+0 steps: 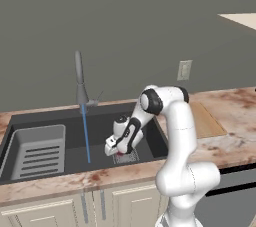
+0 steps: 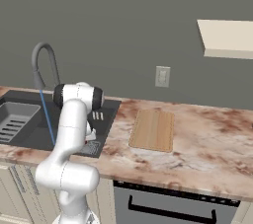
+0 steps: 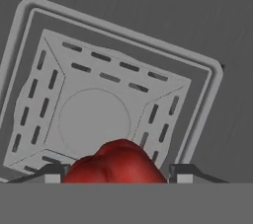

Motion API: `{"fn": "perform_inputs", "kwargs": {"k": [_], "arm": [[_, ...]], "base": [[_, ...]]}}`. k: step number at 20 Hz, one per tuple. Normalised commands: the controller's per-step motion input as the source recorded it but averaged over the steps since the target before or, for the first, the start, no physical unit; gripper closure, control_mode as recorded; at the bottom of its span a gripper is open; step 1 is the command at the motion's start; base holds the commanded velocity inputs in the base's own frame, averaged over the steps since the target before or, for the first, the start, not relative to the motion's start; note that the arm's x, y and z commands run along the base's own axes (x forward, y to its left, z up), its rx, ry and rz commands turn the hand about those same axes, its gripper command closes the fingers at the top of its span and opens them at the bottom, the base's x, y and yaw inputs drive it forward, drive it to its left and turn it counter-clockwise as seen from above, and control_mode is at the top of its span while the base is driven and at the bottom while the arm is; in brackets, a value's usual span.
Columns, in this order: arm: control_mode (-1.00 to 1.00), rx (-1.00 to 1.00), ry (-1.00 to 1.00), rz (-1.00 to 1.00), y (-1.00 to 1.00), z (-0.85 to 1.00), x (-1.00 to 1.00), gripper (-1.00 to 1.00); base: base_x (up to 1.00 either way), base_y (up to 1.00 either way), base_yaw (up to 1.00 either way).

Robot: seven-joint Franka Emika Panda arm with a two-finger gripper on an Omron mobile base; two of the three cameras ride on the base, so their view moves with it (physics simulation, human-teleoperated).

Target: Turn on the sink faucet. Then move the bell pepper from the counter to the sink. Turn off the sink. Move the vegetable from the sink to the pot next to the stove. Finally move the pot to the front left burner.

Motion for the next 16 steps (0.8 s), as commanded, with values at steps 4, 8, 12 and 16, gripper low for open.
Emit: {"fn": "perform_inputs", "kwargs": {"k": [4,8,12,16], "arm": [[-1.00,-0.01,0.08,0.00,0.02,-0.25,0.00,1.00],[-1.00,0.00,0.01,0.00,0.03,-0.14,0.02,-1.00],[-1.00,0.00,0.00,0.00,0.00,0.00,0.00,-1.00],[-1.00,0.00,0.00,-0.01,0.00,0.16,0.00,-1.00]], "base": [[0.00,0.00,0.00],[0.00,0.00,0.00],[0.00,0.00,0.00],[0.00,0.00,0.00]]}}
